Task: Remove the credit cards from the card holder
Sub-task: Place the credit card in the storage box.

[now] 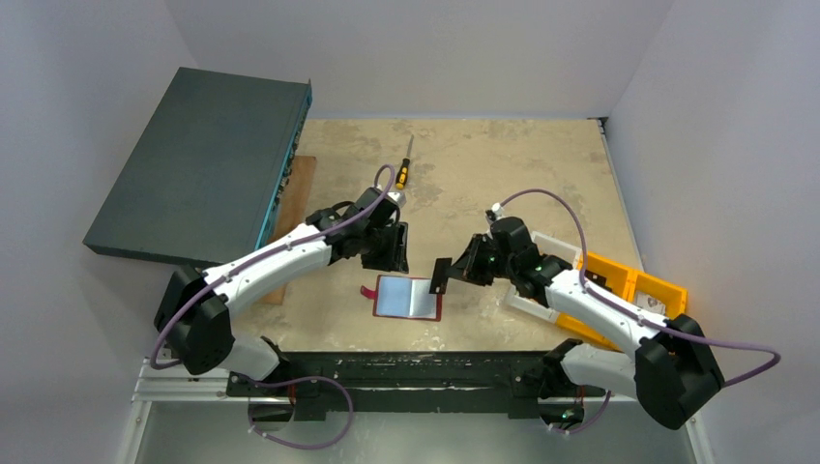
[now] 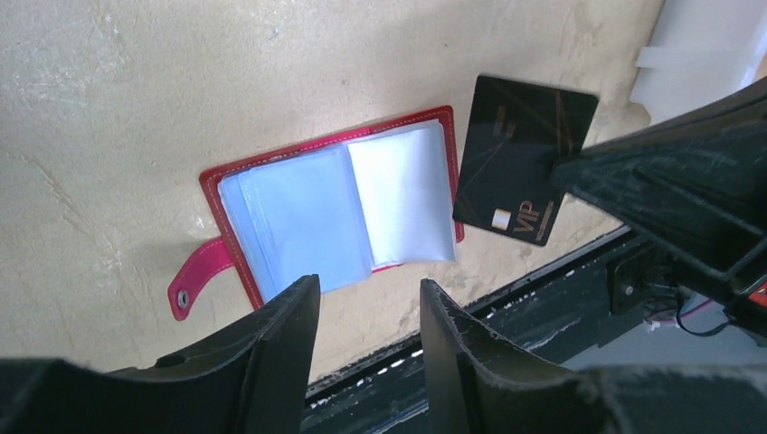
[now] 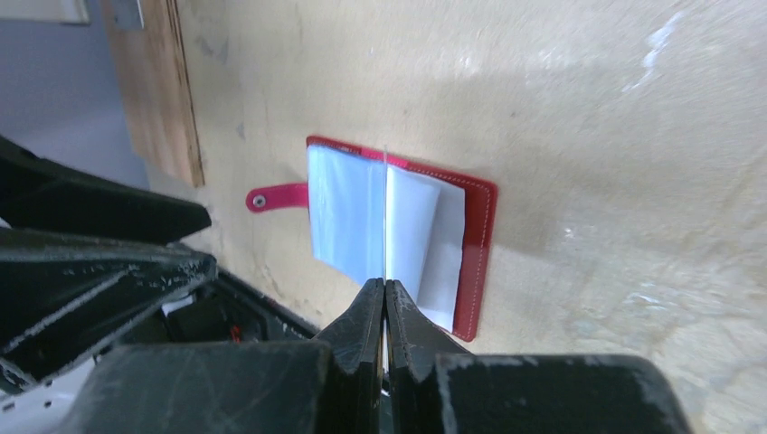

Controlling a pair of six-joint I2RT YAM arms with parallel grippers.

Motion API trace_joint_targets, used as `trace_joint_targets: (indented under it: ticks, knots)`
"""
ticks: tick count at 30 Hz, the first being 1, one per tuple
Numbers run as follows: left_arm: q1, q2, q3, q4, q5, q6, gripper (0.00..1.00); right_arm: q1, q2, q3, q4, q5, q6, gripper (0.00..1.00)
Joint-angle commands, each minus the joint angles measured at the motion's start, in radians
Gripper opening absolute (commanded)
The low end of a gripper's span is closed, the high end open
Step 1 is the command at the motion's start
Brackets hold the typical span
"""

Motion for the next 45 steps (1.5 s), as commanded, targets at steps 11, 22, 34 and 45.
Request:
trace_joint_targets:
  ticks: [11, 22, 34, 45]
  knots:
    - [0.003, -0.113, 0.053, -0.087, 0.100, 0.112, 0.45, -0.007, -0.076, 0.432, -0.700, 0.617, 0.043, 0.00]
    - [0.003, -0.171, 0.015, -0.097, 0.146, 0.131, 0.45, -0.025, 0.156, 0.697, -1.257, 1.034, 0.295, 0.00]
    - [0.003, -0.186, 0.021, -0.128, 0.148, 0.155, 0.45, -0.325, 0.107, 0.613, -1.252, 1.071, 0.238, 0.00]
    - [0.003, -0.159, 0.044, -0.148, 0.153, 0.159, 0.45, -0.490, 0.104, 0.556, -1.247, 1.139, 0.216, 0.00]
